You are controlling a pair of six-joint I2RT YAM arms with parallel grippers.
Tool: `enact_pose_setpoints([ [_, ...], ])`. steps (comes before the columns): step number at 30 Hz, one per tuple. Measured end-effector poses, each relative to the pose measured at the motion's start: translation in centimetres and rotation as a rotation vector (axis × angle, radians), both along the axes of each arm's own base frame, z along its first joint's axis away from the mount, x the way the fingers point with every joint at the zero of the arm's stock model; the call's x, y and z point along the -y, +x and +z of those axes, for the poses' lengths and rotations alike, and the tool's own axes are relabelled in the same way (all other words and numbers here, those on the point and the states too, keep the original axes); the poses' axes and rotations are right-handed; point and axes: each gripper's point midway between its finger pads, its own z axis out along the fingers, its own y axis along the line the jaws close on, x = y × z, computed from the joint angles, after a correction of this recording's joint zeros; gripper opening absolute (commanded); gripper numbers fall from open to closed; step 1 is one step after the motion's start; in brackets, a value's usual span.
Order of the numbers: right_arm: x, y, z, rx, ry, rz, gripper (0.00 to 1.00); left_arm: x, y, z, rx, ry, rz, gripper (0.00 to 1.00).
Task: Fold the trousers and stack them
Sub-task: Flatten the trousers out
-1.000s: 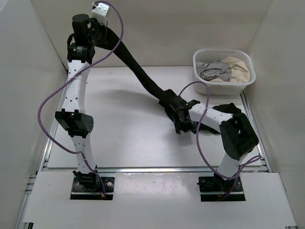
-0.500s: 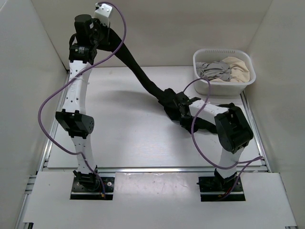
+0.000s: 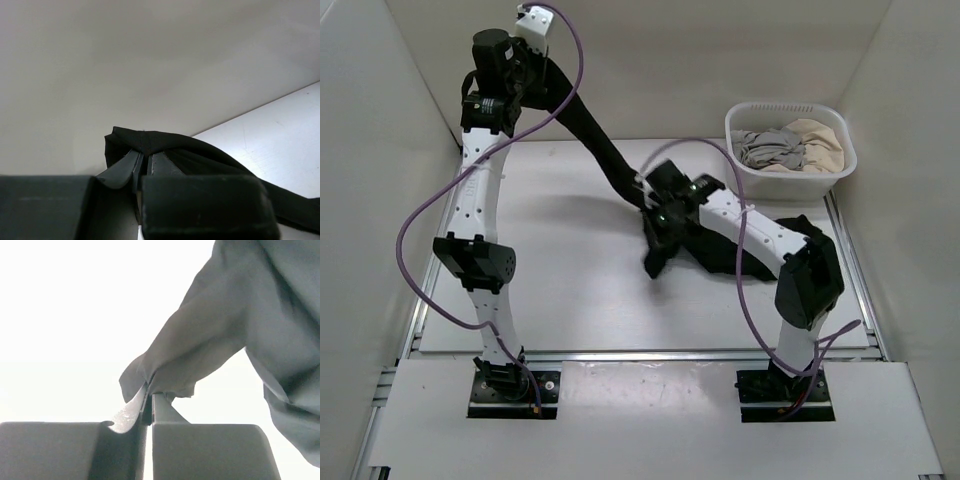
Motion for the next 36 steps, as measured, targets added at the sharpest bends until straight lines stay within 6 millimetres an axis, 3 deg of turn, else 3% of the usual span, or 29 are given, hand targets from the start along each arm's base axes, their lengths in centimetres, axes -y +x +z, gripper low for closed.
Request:
enact_pose_setpoints([
  [3, -7.5, -0.4, 10.4, 0.131, 0.218, 0.205, 0.0, -0.3, 0.5, -0.7, -0.009, 0.01, 0.017, 0.14],
  [5, -10.7, -1.4, 16.6, 0.215, 0.352, 0.31, 0.0, -0.5, 1.2, -1.9, -0.028, 0.019, 0.031, 0.23],
  [6, -11.6, -2.0, 18.7, 0.238, 0.403, 0.349, 0.0, -0.6, 1.5, -2.8, -0.043, 0.029, 0.038, 0.3],
  [7, -12.2, -2.3, 20.1, 0.251, 0.444, 0.374, 0.01, -0.8, 1.9, -3.9, -0.062, 0.041, 0.047, 0.4],
  [8, -12.7, -2.7, 21.0, 0.25, 0.477, 0.396, 0.09, -1.0, 2.3, -5.3, -0.087, 0.058, 0.056, 0.76],
  [9, -13.1, -2.9, 21.1, 0.232, 0.497, 0.404, 0.55, -1.1, 2.7, -6.7, -0.11, 0.082, 0.06, 0.92],
  [10, -13.5, -3.0, 20.7, 0.2, 0.509, 0.402, 0.71, -1.4, 3.0, -8.5, -0.144, 0.102, 0.07, 1.0],
  [12, -14.6, -2.6, 18.8, 0.149, 0.501, 0.403, 0.99, -2.0, 3.2, -12.0, -0.216, 0.147, 0.087, 1.0],
  [15, -15.6, -1.5, 14.8, 0.082, 0.431, 0.369, 0.99, -2.8, 2.3, -17.5, -0.355, 0.222, 0.099, 1.0],
  [17, -14.5, -1.2, 12.1, 0.054, 0.357, 0.328, 0.99, -3.2, 1.0, -20.3, -0.444, 0.252, 0.087, 1.0],
  [19, -11.9, -1.7, 10.3, 0.019, 0.288, 0.263, 0.99, -3.1, -1.0, -22.7, -0.531, 0.264, 0.05, 1.0],
  [21, -7.5, -1.5, 9.5, 0.011, 0.25, 0.147, 0.99, -2.8, -4.0, -24.5, -0.629, 0.267, -0.004, 1.0],
  [24, 2.8, 1.0, 10.0, 0.052, 0.245, -0.183, 0.99, -1.1, -9.0, -25.2, -0.723, 0.264, -0.117, 1.0],
  [27, 16.4, 4.2, 10.3, 0.164, 0.23, -0.644, 0.99, 2.3, -14.8, -25.6, -0.786, 0.278, -0.25, 1.0],
  [29, 22.2, 3.8, 9.3, 0.187, 0.19, -0.84, 0.99, 4.7, -18.0, -27.2, -0.844, 0.28, -0.333, 1.0],
  [32, 25.4, 2.3, 6.2, 0.118, 0.141, -0.966, 0.99, 7.3, -21.7, -31.8, -0.98, 0.28, -0.411, 1.0],
  [36, 29.0, 0.7, 1.0, -0.004, 0.085, -1.109, 0.99, 7.7, -24.5, -38.2, -1.149, 0.3, -0.406, 1.0],
])
